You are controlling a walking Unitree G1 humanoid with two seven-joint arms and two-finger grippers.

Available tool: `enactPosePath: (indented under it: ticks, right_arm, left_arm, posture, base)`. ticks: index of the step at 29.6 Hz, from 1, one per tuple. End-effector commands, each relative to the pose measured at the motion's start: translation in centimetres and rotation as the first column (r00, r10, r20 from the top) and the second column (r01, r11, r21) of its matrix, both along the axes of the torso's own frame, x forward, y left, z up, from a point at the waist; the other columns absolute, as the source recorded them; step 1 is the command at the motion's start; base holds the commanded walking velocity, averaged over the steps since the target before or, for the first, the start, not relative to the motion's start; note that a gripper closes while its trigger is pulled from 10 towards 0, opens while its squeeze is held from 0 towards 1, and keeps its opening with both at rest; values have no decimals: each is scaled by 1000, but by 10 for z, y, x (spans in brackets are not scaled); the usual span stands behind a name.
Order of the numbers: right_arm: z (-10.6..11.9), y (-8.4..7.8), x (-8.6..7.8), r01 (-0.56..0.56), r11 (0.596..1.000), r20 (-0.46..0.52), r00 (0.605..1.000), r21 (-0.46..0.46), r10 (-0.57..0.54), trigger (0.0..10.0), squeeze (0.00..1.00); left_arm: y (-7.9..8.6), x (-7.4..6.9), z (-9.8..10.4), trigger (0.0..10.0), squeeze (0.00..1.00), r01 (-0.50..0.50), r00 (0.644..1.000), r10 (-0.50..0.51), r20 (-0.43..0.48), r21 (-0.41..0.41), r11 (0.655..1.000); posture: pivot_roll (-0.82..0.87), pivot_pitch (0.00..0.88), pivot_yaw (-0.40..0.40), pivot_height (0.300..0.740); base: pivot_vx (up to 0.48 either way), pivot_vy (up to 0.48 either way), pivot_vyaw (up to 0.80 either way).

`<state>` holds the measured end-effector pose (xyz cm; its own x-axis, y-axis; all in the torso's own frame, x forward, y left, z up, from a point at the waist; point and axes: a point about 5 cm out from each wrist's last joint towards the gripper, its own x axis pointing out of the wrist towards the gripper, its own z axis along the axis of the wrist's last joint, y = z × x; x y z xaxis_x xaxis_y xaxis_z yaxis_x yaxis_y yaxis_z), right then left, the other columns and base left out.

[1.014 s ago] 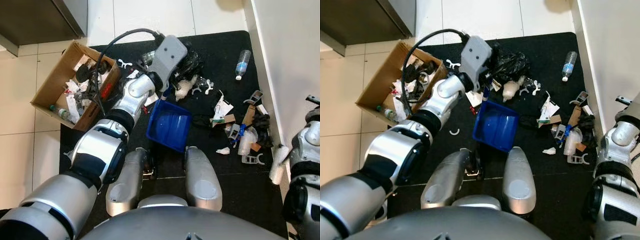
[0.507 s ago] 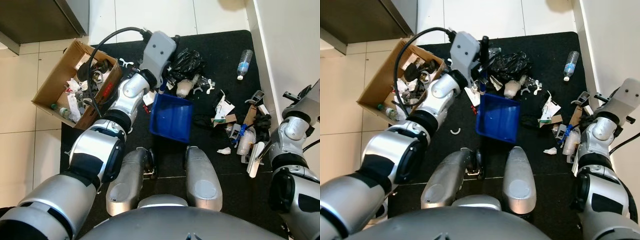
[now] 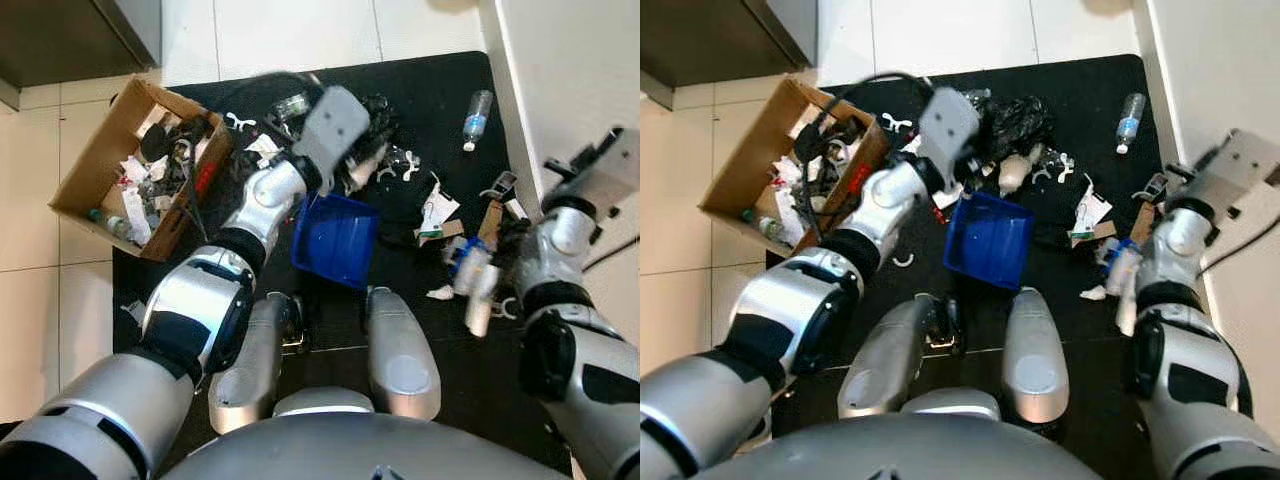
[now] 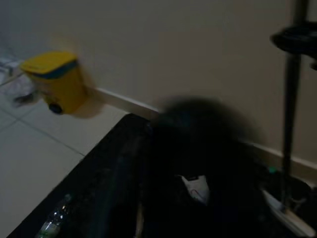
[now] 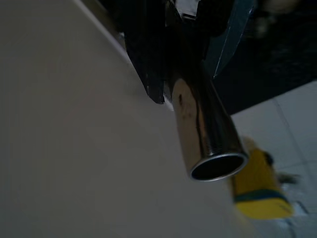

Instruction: Sweep floor

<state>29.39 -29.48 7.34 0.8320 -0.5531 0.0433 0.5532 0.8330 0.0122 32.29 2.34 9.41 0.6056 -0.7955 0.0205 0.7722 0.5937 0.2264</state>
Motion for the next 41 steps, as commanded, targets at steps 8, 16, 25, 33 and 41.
enactPosePath:
  ticks: [8,16,25,33,41]
  right_arm:
    - [58,-57,-22,68,975,201,979,-211,-25,10000,0]
    - [81,-105,-60,247,915,229,957,-318,-179,10000,0]
    - [11,-58,-40,-20,977,-42,999,-210,11,10000,0]
    - [-14,-8,-17,-155,983,-104,984,-101,144,10000,0]
    - [-1,17,9,-226,969,79,972,96,219,10000,0]
  left_arm:
    - [-2,0,4,10000,482,-87,995,89,41,-54,995]
    - [-5,-3,0,10000,486,-77,996,79,28,-62,995]
    - [1,-5,-4,10000,502,-70,997,72,32,-53,996]
    - [6,-9,-5,10000,525,-59,997,64,50,-78,995]
    - [7,-11,-5,10000,545,-55,997,61,53,-106,993]
  posture:
    - [-163,259,70,740]
    - [-163,255,71,740]
    - [-118,264,99,740]
    - [-90,266,106,740]
    - [-53,260,98,740]
  base:
    - [0,0,0]
    - [0,0,0]
    - [0,0,0]
    - [0,0,0]
    - [0,0,0]
